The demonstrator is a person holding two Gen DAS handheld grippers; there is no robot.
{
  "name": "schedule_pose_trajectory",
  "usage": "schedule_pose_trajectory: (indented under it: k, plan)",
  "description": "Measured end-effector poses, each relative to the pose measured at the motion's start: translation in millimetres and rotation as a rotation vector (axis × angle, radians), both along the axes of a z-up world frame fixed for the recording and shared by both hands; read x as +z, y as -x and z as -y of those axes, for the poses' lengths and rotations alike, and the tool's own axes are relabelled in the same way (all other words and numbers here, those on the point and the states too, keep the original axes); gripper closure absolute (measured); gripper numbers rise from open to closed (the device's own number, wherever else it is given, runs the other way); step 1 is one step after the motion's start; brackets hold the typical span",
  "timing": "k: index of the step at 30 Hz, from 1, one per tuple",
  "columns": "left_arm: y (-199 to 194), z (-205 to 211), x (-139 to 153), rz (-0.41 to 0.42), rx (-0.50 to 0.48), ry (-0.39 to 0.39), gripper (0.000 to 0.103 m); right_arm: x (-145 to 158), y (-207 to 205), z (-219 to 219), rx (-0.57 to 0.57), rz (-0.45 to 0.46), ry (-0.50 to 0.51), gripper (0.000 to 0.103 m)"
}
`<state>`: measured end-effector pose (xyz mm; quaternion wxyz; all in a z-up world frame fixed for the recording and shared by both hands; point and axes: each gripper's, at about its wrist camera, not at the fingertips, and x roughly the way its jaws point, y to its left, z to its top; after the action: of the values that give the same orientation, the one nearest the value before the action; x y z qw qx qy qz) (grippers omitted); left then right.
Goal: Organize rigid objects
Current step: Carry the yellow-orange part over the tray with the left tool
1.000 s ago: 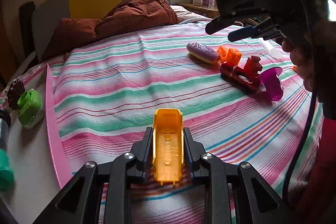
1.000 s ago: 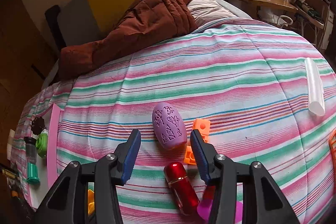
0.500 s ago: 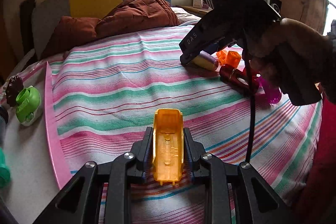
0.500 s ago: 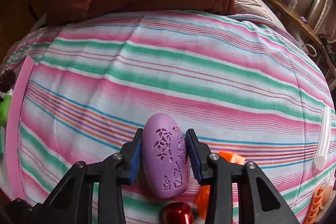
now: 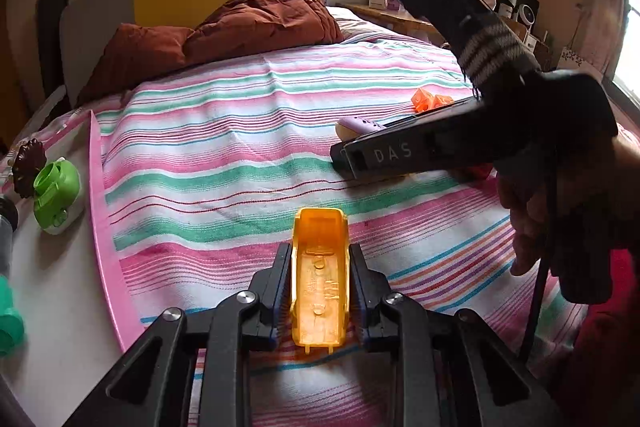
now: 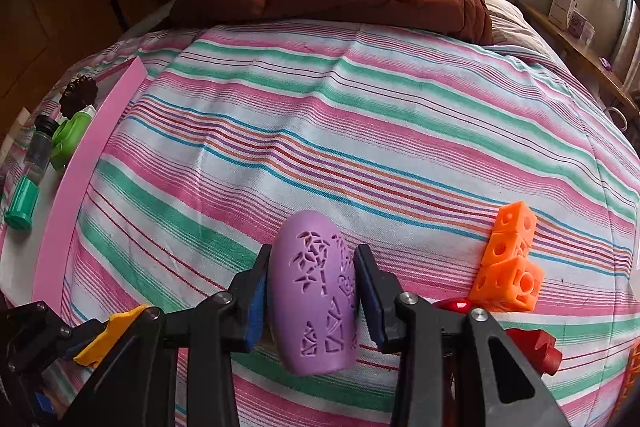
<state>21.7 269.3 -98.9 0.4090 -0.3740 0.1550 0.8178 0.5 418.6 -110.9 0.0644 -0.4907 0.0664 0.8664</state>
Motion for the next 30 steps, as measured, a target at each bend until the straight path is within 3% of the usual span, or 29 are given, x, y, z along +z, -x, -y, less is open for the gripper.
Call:
schedule_pose_trajectory:
  k: [7,15,23,30]
  plan:
    - [-9,7,12,0.028,-0.008,0.001,0.077,0,4,2,0.018,-0.018,-0.020,0.063]
    - [-15,31,44,0.037,0.015,-0.062,0.076,-1,-1,7,0.037,-0.033,-0.045,0.063]
    - [-1,76,68,0.052,0.117,-0.107,0.076,-1,0,9,0.041,-0.031,-0.064,0.063]
    - [50,132,70,0.159,0.306,-0.148,0.076,0,0,10,0.049,-0.030,-0.075,0.063]
